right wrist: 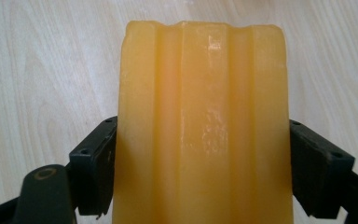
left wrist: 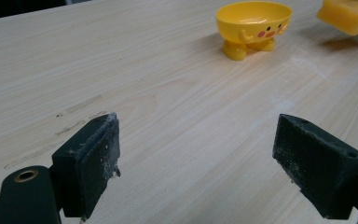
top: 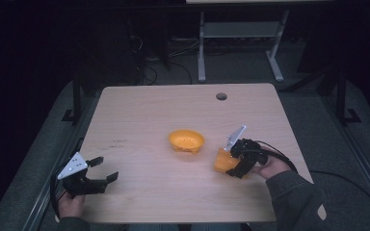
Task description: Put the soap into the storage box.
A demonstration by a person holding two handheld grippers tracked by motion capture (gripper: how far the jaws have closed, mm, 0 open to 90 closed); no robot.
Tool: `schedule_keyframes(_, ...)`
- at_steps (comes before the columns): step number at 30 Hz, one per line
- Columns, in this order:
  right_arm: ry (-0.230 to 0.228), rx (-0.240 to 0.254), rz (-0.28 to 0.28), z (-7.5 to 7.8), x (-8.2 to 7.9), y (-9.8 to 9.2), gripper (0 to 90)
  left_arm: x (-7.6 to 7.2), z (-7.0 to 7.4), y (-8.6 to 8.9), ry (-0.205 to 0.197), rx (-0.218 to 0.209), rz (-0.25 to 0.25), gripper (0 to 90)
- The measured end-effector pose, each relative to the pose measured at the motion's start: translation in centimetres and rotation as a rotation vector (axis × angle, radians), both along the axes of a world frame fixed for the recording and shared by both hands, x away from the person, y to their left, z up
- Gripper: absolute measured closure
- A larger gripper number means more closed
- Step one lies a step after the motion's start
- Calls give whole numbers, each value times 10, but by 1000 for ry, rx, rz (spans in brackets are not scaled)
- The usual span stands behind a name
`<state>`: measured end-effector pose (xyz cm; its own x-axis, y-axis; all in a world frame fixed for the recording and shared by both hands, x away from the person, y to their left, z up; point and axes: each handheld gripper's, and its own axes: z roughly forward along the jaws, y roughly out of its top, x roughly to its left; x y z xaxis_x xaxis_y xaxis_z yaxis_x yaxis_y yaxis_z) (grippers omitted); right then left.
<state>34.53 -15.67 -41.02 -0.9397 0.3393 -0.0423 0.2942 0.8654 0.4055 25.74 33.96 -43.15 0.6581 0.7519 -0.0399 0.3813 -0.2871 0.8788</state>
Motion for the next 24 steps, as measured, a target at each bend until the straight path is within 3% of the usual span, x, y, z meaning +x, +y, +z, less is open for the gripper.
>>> schedule_keyframes(18,-7,5,19,10,18,18,205,1,0,0,-2,-5,-1,143)
schedule_keyframes(24,-18,29,28,19,24,24,205,1,0,0,-2,-8,1,143)
